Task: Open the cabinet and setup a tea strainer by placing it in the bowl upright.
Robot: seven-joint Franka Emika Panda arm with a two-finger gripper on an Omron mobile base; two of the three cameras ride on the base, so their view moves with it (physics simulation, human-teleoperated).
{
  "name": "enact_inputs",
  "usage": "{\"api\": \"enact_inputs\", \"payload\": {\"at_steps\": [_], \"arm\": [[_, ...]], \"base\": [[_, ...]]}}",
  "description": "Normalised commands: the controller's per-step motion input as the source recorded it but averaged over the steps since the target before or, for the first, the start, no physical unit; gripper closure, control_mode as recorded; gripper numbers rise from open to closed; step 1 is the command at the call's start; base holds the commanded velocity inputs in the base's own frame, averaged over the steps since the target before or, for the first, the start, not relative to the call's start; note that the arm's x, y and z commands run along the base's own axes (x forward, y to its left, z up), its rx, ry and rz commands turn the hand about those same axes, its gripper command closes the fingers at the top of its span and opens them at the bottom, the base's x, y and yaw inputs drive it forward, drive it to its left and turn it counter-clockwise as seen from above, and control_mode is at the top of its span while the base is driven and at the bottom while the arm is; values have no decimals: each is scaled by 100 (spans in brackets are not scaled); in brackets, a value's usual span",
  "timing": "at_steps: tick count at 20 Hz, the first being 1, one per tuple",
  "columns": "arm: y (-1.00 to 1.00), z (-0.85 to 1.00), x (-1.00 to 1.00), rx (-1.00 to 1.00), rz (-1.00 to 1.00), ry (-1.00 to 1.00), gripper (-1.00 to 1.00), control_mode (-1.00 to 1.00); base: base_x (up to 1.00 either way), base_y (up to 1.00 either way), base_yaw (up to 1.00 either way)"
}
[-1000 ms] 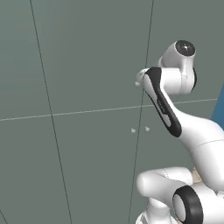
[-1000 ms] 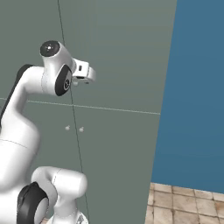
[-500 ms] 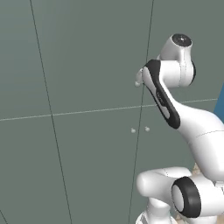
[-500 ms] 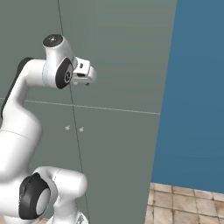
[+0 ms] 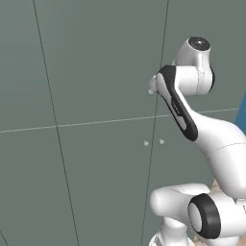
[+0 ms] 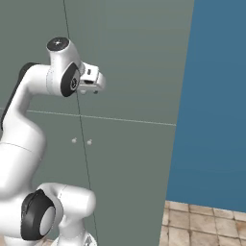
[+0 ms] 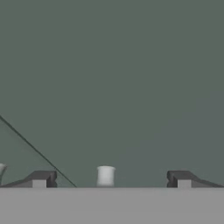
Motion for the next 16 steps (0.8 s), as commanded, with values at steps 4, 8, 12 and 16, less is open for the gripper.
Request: {"api": "enact_inputs", "payload": {"at_steps": [4, 8, 12, 16], "arm": [[10, -2, 0, 0, 0, 0, 100, -100], [5, -1, 0, 0, 0, 0, 100, -100], [0, -3, 0, 0, 0, 0, 100, -100], [0, -5, 0, 0, 0, 0, 100, -100]], "base": [[0, 0, 0], [0, 0, 0], [0, 0, 0], [0, 0, 0]]}}
